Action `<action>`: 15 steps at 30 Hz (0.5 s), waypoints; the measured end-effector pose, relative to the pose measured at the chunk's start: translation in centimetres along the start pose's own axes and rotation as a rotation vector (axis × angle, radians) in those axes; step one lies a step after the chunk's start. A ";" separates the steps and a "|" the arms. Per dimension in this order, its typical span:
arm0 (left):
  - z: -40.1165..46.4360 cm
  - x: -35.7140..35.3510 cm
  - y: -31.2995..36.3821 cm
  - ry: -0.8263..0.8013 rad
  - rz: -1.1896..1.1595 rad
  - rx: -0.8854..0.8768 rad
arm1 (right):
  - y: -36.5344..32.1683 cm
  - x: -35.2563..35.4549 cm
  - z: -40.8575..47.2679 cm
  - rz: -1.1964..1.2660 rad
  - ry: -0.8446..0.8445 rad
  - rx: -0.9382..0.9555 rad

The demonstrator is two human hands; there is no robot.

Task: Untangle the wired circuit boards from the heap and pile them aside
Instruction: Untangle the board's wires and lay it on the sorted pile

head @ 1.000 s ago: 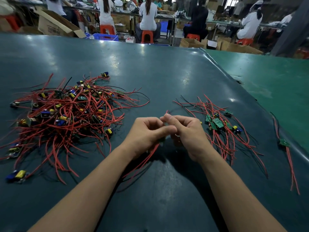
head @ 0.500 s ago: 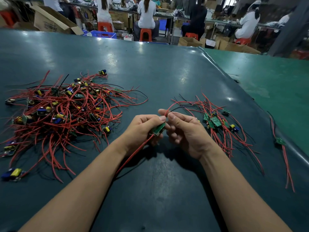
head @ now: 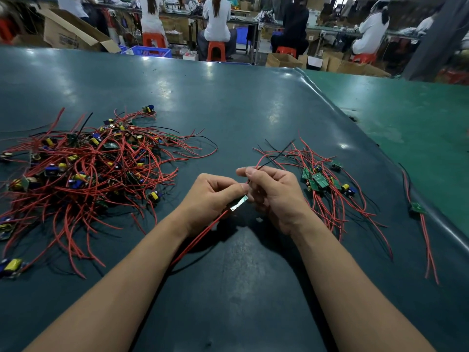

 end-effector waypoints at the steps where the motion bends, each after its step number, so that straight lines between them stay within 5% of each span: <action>1: 0.0 -0.1 0.0 -0.023 -0.021 0.009 | -0.1 0.1 0.0 0.004 0.015 0.007; 7: 0.0 -0.7 -0.5 -0.093 0.003 0.072 | -1.0 3.4 0.5 -0.002 0.259 0.095; 11: -0.2 -0.9 -0.2 -0.114 -0.003 0.052 | -3.2 3.5 0.2 -0.392 0.287 0.317; 15: -0.1 -0.9 -0.2 -0.113 0.004 0.055 | -3.2 3.9 0.4 -0.316 0.298 0.295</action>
Point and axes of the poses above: each hand's wrist, its own z-axis towards the middle knuckle, its own x-axis out of the back of the hand, y = z × x, the point moved 10 cm from there along z, towards the middle knuckle, and after that the axes turned 12 degrees about x, right-handed, at the moved point
